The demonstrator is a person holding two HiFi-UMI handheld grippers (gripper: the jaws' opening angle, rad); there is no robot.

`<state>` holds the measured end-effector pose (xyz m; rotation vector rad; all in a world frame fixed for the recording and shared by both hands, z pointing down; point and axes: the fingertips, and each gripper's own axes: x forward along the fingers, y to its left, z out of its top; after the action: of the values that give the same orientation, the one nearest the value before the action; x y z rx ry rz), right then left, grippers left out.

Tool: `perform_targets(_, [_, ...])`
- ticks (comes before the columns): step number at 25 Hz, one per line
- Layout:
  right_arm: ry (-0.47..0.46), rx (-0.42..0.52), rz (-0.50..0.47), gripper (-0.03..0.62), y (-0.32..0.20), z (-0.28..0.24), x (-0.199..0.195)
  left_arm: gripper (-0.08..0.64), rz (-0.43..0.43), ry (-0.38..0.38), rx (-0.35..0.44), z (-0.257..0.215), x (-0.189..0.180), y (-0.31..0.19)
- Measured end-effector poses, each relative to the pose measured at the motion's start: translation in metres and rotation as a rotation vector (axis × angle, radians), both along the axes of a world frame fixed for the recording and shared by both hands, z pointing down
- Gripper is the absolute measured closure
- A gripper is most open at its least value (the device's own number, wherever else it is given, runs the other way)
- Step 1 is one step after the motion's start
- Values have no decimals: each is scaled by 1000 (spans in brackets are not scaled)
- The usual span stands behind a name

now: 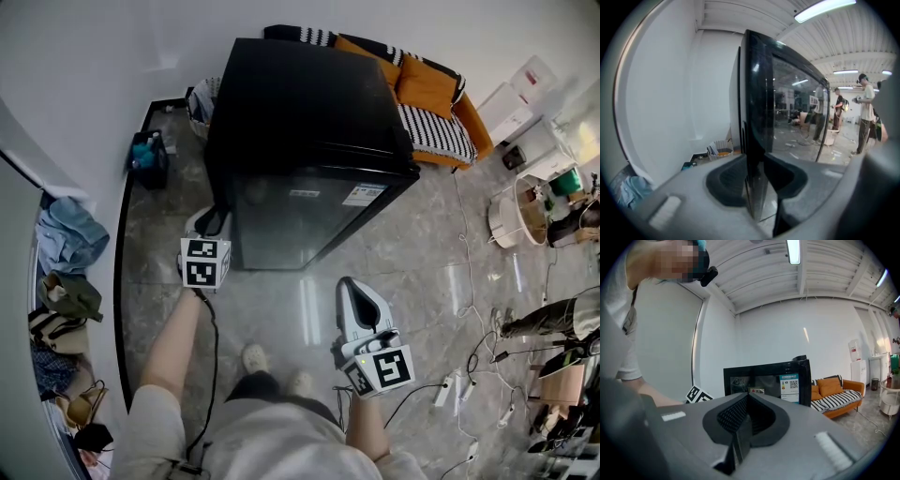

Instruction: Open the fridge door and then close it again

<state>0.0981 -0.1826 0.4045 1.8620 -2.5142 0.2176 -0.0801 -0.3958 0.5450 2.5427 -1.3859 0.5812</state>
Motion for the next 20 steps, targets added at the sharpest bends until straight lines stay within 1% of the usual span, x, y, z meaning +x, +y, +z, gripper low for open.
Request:
perform_targets(6, [-4, 2, -4, 592, -1, 1, 2, 446, 4, -2, 6, 1, 2, 1])
perform_targets(9, [-3, 4, -11, 592, -1, 1, 2, 448, -20, -3, 12, 1, -1, 3])
perform_targets(11, [-1, 5, -17, 592, 1, 0, 2, 474, -44, -2, 24, -2, -4, 7])
perform_targets(12, [0, 5, -21, 592, 2, -1, 2, 511, -52, 0, 33, -4, -4, 11])
perform_targets(15, [1, 6, -35, 592, 8, -4, 3, 558, -61, 6, 58, -11, -3, 26])
perform_targets(20, [8, 14, -63, 592, 16, -9, -1, 558, -49, 46, 66, -24, -1, 54])
